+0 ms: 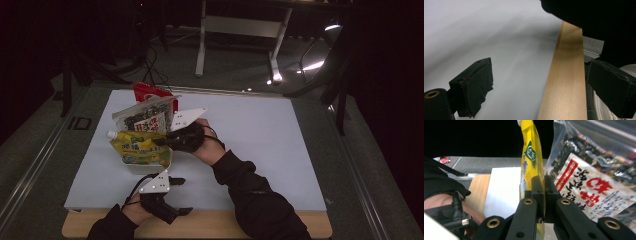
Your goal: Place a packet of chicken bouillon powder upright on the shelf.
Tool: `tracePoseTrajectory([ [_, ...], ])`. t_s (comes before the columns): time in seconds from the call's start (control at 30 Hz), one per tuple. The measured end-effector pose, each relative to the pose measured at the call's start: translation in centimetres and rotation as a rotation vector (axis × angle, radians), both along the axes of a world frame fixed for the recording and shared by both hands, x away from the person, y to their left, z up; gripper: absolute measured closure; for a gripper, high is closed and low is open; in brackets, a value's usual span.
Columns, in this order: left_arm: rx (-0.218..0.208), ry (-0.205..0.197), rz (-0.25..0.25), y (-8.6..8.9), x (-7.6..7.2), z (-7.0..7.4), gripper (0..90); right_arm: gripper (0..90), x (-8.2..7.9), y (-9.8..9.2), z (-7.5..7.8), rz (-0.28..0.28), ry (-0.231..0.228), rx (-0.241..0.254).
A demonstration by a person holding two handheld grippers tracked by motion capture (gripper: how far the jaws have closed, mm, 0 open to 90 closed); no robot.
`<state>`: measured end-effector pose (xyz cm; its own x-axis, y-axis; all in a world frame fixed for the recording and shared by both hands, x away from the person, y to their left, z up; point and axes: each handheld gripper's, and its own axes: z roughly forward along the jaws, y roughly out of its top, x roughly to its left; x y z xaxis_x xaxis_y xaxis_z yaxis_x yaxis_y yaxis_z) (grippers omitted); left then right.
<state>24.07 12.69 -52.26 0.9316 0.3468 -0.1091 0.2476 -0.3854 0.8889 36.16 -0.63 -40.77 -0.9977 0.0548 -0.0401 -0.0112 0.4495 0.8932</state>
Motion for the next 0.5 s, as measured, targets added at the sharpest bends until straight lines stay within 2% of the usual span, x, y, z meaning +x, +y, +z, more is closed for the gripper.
tracePoseTrajectory([
  [0.13, 0.006, -0.003, -0.002, 0.1, 0.0, 0.0, 7.4, 90.0, 0.3, 0.1, -0.9, -0.012, 0.019, 0.009],
  [0.27, 0.004, -0.001, -0.001, 0.1, 0.1, 0.0, 7.4, 89.7, 0.4, 0.1, -1.6, -0.015, 0.033, -0.007],
  [0.37, 0.001, 0.001, 0.000, 0.1, 0.1, 0.0, 7.4, 88.8, 0.4, 0.2, -2.1, -0.013, 0.024, -0.026],
  [0.4, 0.003, 0.001, 0.001, 0.1, 0.1, 0.0, 7.4, 86.5, 0.3, 0.3, -2.3, -0.013, 0.026, -0.031],
  [0.43, 0.005, -0.001, 0.001, 0.1, 0.1, 0.0, 7.4, 79.8, 0.3, 0.3, -2.3, -0.011, 0.037, -0.028],
  [0.5, 0.002, 0.001, 0.001, 0.1, 0.1, 0.0, 7.4, 79.2, 0.3, 0.1, -2.0, -0.013, 0.029, -0.031],
])
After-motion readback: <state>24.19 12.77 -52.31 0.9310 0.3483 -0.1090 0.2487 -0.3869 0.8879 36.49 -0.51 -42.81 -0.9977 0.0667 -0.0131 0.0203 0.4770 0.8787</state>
